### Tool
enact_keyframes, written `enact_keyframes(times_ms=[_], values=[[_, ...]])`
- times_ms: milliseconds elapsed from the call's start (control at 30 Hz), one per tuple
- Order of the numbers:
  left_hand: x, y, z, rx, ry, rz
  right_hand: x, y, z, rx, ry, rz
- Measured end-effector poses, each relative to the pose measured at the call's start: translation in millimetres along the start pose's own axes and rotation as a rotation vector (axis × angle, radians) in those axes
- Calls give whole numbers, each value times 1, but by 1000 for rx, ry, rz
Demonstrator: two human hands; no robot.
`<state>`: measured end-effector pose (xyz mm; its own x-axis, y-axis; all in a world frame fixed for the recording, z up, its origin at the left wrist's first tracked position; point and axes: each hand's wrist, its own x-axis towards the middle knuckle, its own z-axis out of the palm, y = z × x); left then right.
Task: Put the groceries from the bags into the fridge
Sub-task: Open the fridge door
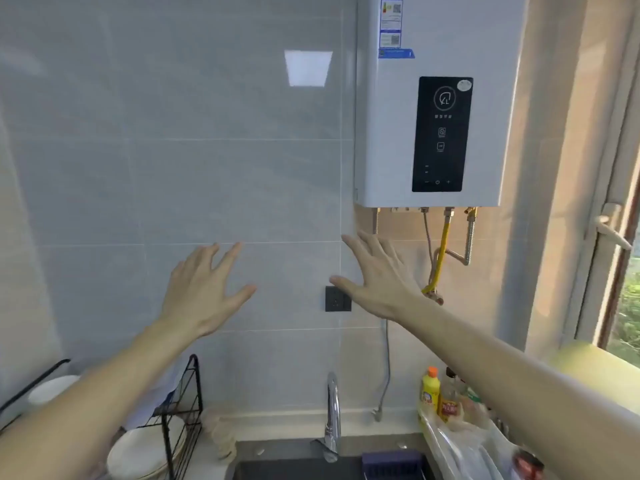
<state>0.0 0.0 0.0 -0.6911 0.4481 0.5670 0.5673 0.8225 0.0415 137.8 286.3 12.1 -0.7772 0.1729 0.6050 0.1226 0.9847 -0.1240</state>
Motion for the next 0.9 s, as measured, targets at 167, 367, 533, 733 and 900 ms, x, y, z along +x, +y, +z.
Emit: enact_keyframes(times_ms=[167, 367, 533, 733, 900], values=[[-66, -3, -39, 63, 25, -158, -23, -26, -1, 110, -32, -124], [-189, -6, -106, 202, 11, -336, -74, -97, -7, 255, -110, -316], [-300, -13, -189, 378, 22, -509, -120, -190, -35, 380, -146, -507], [-448, -15, -303, 585, 26, -714, -196, -323, -87, 551, -176, -756], [-570, -6, -404, 762, -12, -898, -262, -429, -147, 619, -129, -956]])
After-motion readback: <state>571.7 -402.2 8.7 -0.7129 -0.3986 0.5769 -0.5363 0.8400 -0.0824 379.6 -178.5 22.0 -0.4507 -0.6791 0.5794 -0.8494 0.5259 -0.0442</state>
